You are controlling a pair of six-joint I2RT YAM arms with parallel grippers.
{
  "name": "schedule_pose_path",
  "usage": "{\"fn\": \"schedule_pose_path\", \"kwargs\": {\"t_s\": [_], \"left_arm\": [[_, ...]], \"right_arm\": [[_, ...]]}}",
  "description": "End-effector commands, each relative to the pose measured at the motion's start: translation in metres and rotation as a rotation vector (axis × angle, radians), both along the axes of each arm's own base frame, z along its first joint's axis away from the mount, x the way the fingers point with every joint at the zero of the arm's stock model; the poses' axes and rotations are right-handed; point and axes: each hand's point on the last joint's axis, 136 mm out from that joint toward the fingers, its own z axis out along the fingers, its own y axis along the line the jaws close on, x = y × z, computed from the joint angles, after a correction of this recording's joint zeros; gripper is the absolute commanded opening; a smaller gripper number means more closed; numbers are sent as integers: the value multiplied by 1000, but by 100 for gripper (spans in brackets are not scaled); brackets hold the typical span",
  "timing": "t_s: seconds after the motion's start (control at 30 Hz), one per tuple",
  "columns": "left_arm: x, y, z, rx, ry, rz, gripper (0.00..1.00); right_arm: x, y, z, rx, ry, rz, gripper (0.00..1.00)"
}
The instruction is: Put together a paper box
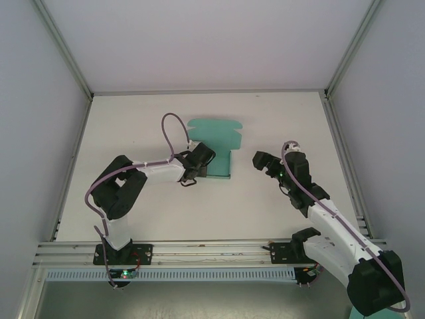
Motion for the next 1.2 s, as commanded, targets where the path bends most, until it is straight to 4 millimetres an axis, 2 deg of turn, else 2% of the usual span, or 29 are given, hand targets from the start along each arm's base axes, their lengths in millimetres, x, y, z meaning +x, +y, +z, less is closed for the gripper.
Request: {"fn": "schedule_pose_path", "kwargs": {"t_s": [0.0,0.13,0.23,0.37,0.5,0.67,0.9,1.03,1.13,1.17], "left_arm": [[-2,6,17,16,-4,2,40],[-1,5,37,-7,-34,-5,55],[-2,3,44,-24,-37,-9,65],[-1,3,53,-32,-48,-16,67],[-2,15,53,26,-40,11,66],[-4,19,37,-24,19,18,61],[4,16,13,-27,82,15,46],[1,21,1,-3,115,17,31],[1,24,-8,8,132,26,18],[1,24,-9,8,133,30,9]], "right_arm": [[-1,2,-9,-5,21,25,98],[3,6,-5,-4,15,41,98],[4,7,-7,-4,21,48,98],[6,8,-7,-12,23,56,98],[8,10,-8,-16,27,68,98],[10,17,-16,-17,61,101,98],[17,42,-25,-26,111,193,98],[23,48,-30,-30,129,198,98],[27,66,-34,-49,147,249,95],[27,73,-37,-72,156,264,95]]}}
